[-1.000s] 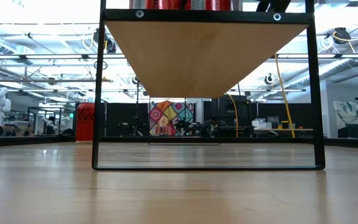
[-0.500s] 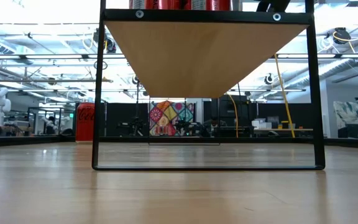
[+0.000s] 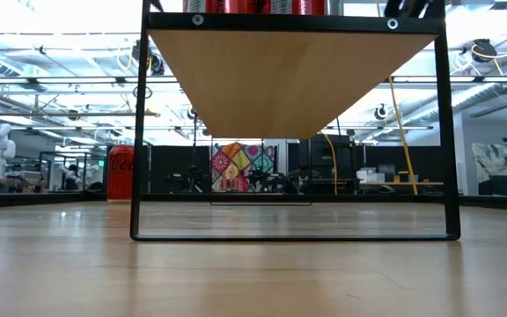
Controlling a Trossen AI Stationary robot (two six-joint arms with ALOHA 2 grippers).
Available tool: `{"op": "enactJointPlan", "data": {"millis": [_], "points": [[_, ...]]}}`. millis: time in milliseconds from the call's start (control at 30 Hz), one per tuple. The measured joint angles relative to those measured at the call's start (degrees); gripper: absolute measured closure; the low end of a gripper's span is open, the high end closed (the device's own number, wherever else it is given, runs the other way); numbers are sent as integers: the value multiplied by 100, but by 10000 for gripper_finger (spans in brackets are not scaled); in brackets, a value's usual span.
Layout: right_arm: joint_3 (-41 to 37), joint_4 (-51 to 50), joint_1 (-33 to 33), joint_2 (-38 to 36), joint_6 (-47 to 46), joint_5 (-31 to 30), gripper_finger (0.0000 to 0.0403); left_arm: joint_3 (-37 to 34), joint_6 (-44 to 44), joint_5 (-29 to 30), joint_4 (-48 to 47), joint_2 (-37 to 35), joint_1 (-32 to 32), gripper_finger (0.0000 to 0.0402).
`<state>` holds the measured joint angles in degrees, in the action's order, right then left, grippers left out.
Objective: Place canned beverage on shelf
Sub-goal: Put the red soda can on the shelf aligned with the other red soda can
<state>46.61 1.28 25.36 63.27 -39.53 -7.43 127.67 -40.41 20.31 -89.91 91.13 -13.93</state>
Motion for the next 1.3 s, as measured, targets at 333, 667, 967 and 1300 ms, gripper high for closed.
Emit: {"op": "enactJointPlan", "data": {"millis": [333,667,967,1300], "points": [[0,-853,22,-914,-183,3,387,-1217,466,-1390,-18,42,-1803,70],[0,-1515,20,-1324,-205,-22,387,-2872,982,-1483,-19,33,-2612,70],[0,-1747,20,-1334,-312,-21,387,-3750,1743,-1409,677,33,-3062,10],[0,-1831,21,-1334,-328,-21,387,-4420,2301,-1594,1515,35,-3839,3]]}}
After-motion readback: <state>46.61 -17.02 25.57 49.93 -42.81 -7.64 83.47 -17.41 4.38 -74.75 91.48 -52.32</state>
